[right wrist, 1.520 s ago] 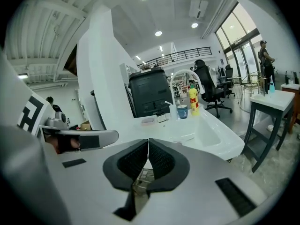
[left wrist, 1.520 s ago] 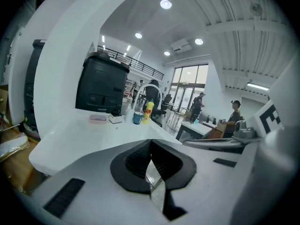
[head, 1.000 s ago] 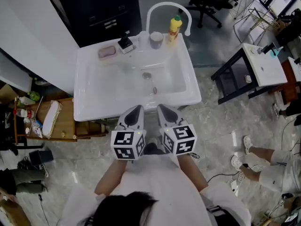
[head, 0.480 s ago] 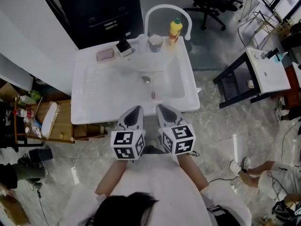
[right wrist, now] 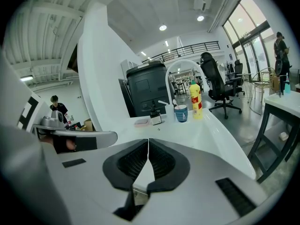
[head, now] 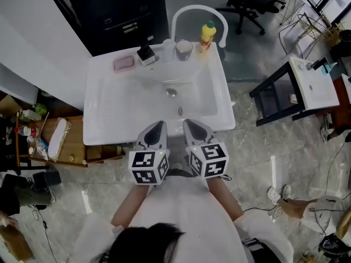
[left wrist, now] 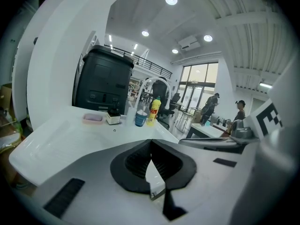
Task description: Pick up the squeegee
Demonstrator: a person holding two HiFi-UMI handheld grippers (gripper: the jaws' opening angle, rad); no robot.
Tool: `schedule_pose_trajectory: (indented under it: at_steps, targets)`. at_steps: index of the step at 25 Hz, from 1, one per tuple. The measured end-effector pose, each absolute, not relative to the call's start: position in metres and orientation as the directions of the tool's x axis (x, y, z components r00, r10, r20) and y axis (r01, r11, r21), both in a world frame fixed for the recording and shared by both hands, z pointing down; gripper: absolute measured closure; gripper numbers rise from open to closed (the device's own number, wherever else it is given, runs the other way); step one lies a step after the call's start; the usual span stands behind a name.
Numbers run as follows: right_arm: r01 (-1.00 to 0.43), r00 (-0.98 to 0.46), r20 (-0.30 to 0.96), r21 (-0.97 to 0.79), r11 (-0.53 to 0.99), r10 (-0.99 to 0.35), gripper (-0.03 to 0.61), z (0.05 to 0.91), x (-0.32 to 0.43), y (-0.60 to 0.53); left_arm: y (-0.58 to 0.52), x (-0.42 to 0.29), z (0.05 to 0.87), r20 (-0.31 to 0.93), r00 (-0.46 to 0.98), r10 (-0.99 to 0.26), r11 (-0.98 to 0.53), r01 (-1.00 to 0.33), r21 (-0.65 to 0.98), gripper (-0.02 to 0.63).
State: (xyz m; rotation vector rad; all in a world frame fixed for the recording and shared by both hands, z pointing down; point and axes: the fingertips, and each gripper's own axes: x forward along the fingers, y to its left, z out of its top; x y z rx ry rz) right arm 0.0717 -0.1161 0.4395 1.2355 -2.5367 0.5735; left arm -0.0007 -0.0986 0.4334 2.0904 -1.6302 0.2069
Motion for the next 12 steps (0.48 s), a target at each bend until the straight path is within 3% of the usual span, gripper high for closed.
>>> schedule_pose_trajectory:
  at_steps: [12]
  targets:
    - [-0.841,-0.539,0.425,-0.231,0.488,-0.727,0.551,0.452,0.057,-0.160,-0.140,-0.027,0.444,0.423,0.310,-0.851,-0.207,-0.940,0.271,0.589]
